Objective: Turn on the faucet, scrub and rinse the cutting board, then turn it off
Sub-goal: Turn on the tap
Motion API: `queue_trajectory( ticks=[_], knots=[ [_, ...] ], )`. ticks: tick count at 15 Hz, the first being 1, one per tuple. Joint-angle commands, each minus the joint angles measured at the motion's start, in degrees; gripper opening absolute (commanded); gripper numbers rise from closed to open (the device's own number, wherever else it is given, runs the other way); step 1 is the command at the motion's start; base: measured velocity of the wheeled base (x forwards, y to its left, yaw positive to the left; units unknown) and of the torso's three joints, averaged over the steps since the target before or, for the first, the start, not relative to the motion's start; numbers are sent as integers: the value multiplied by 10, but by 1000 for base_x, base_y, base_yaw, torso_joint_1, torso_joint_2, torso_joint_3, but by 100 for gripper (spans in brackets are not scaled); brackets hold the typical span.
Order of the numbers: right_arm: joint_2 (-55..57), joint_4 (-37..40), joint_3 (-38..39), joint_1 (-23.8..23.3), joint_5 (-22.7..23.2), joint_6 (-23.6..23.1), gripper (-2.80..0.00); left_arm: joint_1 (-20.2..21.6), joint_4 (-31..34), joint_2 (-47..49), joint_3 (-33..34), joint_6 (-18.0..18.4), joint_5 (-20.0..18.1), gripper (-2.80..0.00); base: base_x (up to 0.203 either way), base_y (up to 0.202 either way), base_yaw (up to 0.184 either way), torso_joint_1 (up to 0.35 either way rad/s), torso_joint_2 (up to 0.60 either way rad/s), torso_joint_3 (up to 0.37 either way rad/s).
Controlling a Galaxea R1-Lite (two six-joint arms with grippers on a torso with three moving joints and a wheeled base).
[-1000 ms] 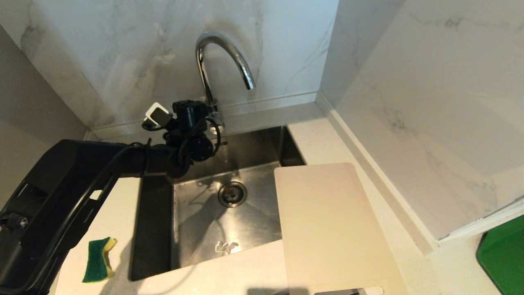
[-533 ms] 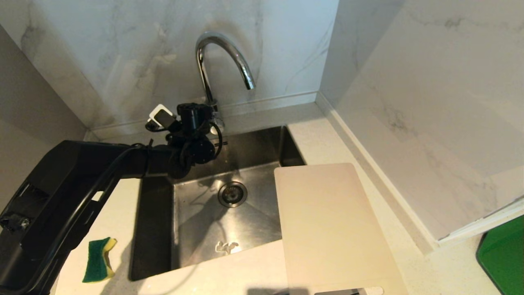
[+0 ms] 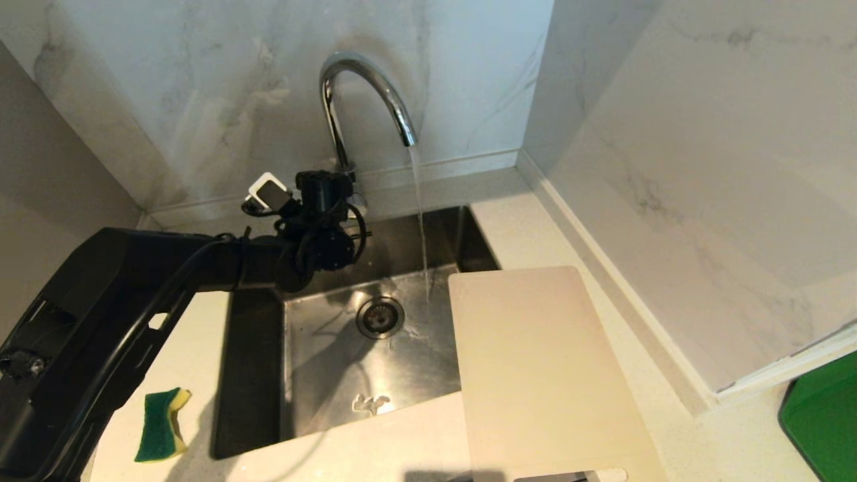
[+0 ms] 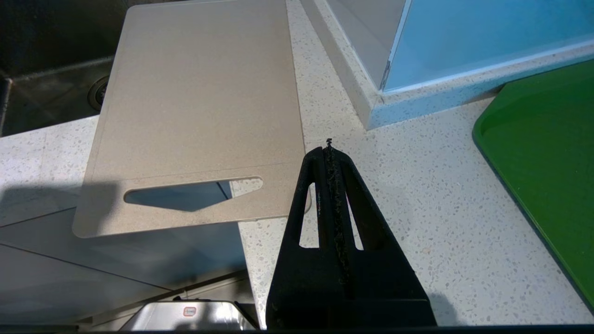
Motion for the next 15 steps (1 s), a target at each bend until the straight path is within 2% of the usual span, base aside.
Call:
queue_trajectory(
  ticks=[1,4,5,13,15],
  knots=[
    [1,0,0,0,0,0,-280,0,50,-2,1,-30,2,0,0,0,0,0,0,0],
    [0,0,0,0,0,0,-280,0,123,-7,1,-100,-17,0,0,0,0,0,0,0],
    [0,0,0,0,0,0,-280,0,130,-9,0,-109,-24,0,0,0,0,0,0,0],
    [0,0,0,0,0,0,-280,3,117,-40,0,-109,-32,0,0,0,0,0,0,0],
    [0,0,0,0,0,0,-280,3,118,-59,0,-109,-48,0,0,0,0,0,0,0]
  ],
)
